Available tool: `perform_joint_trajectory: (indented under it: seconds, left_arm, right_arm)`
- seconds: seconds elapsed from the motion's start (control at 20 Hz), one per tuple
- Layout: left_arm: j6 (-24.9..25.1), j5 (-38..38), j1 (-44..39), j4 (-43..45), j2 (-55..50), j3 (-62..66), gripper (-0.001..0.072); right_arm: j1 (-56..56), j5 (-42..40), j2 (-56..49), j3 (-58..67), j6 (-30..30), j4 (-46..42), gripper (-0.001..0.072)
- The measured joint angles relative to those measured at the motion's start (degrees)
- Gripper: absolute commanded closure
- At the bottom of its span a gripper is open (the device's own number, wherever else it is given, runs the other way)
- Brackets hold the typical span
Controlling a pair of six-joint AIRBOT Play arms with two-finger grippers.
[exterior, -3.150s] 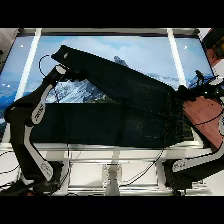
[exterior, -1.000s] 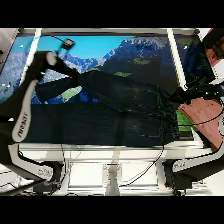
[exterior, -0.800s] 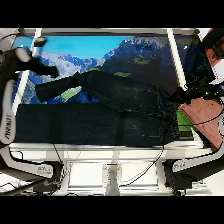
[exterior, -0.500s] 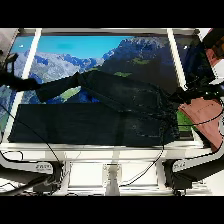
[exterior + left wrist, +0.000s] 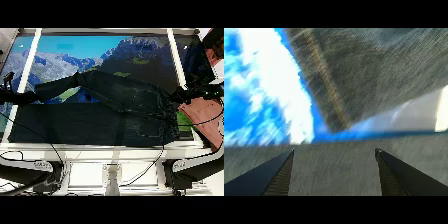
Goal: Fold the clothes and pants, and hang the long-sleeved shirts on hangers.
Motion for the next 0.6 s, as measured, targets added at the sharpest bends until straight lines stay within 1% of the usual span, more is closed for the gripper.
perform_joint_trajectory:
  seconds: [0.15,0.35,0.45,0.5,0.55,0.6]
  left_arm:
    - [1.92,3.06,0.0,-3.06,-2.58,-0.48,0.0162]
    - [8.92,4.35,-1.09,-6.21,-4.46,-0.66,0.0167]
    - [13.4,3.23,-2.05,-6.93,-4.85,-0.7,0.0225]
    - [15.39,2.34,-2.56,-7.04,-4.96,-0.72,0.0229]
    - [16.96,1.55,-3.02,-7.21,-5.05,-0.72,0.0311]
    - [18.14,1.07,-3.37,-7.15,-5.16,-0.74,0.0468]
  right_arm:
    - [0.0,0.04,0.0,0.0,0.5,1.03,0.0511]
    - [0.0,0.07,0.0,0.0,0.74,2.12,0.0511]
    - [0.0,0.09,0.0,0.0,0.74,2.34,0.0511]
    - [0.0,0.11,0.0,0.0,0.76,2.4,0.0511]
    - [0.0,0.13,0.0,0.0,0.79,2.45,0.0511]
    - [0.0,0.17,0.0,0.0,0.79,2.56,0.0511]
